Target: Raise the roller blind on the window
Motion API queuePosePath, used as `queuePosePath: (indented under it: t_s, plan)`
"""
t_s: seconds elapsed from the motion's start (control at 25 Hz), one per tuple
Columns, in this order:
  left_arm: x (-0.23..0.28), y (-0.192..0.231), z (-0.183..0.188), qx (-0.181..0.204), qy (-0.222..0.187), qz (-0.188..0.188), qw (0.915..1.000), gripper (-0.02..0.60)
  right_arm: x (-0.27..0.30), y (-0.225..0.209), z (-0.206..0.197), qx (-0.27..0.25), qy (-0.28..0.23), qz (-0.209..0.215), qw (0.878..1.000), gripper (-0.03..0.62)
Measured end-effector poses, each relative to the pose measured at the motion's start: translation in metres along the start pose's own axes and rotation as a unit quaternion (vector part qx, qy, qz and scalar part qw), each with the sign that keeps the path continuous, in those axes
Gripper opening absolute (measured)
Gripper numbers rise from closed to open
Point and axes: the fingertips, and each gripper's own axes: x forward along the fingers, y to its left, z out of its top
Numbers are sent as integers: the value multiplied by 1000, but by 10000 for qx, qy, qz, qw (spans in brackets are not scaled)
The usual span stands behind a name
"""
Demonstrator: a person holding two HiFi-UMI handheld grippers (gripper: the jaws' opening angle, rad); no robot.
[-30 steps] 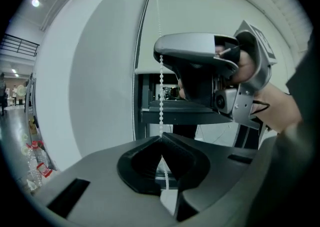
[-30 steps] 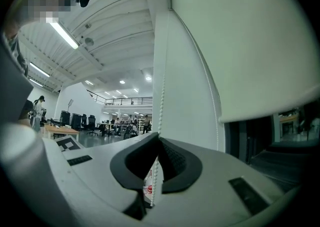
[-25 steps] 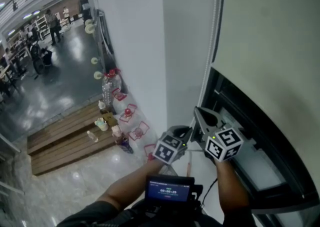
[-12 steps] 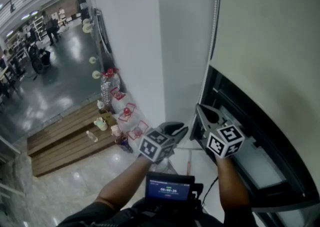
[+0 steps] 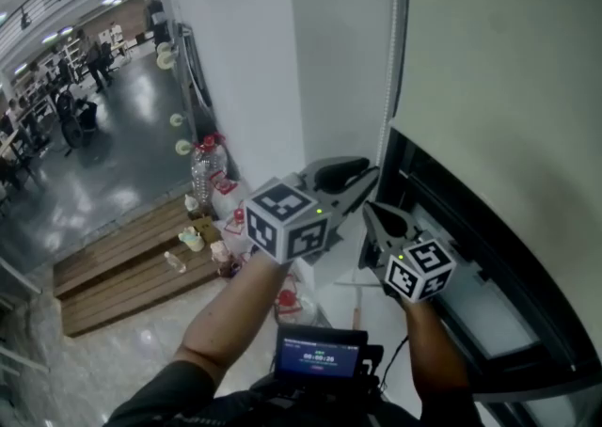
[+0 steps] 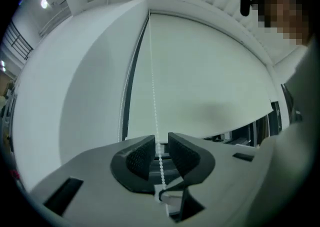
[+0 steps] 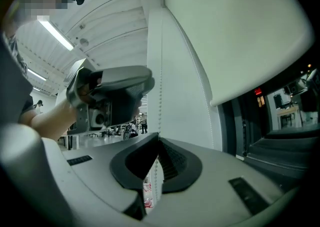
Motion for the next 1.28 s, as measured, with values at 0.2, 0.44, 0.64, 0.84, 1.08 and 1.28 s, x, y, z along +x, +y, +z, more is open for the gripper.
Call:
queuePosePath:
  t_s: [0.2,0.44,0.64,0.84,1.08,1.28]
  plan:
    - [21,6,11,102,129,122,9998,50,-2,6,3,-43,14,49,10000,2]
    - [20,1,14,37,-30,74,10000,-2,-6,6,5,-53,-12,36,10000,2]
    - [21,2,11,196,-19,183,9996,-2,-4,6,1,-62,66,61,9999,2]
    - [18,1,-10,119,168,245,9995,-2,-4,6,-21,25,281,34,9996,2]
    - [14,-9,-34,178,401,306,9986,-2,-12,6,-47,202,515,-9,9985,2]
    - [12,-7,-67,38,652,312,9974,-2,-12,6,-79,360,764,-38,9964,2]
